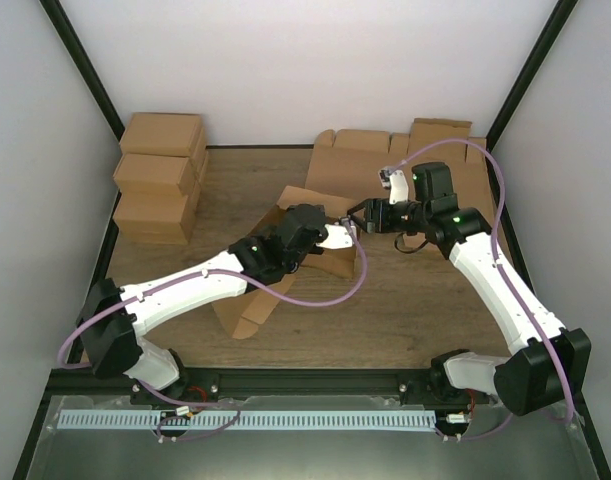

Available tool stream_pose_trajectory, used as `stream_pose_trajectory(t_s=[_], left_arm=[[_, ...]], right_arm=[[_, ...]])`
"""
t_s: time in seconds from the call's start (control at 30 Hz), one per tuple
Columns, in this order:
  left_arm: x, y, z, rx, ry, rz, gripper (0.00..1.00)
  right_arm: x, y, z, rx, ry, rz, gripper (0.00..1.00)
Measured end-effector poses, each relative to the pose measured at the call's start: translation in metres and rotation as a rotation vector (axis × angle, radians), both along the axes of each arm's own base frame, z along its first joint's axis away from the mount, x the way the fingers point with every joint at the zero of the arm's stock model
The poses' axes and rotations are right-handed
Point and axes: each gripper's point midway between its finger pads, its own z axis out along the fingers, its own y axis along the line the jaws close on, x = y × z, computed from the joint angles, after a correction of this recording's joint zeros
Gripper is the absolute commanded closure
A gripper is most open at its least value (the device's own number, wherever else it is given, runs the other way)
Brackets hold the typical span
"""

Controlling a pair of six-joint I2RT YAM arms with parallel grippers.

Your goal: Fold the paper box

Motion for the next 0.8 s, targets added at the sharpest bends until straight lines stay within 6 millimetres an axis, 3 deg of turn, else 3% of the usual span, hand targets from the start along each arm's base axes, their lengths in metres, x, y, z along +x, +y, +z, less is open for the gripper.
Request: stream_pose_trajectory(t_s=[0.3,0.63,0.8], left_arm=[[0.004,-0.001,0.001,-0.019,-0.058,0.000,0.96],[0.002,-0.001,0.004,-0.027,-0.077,-0.010,0.96],[0.000,0.000,0.004,-0.030,-0.070,-0.021,0.76]], right_arm=[[0.003,-0.001,0.002,0.006,-0.003,-0.018,0.39],[0.003,-0.005,0.008,0.004,-0.027,-0.048,0.32],[0.001,-0.011,0.013,-0.006,-0.055,-0.073,0.32]])
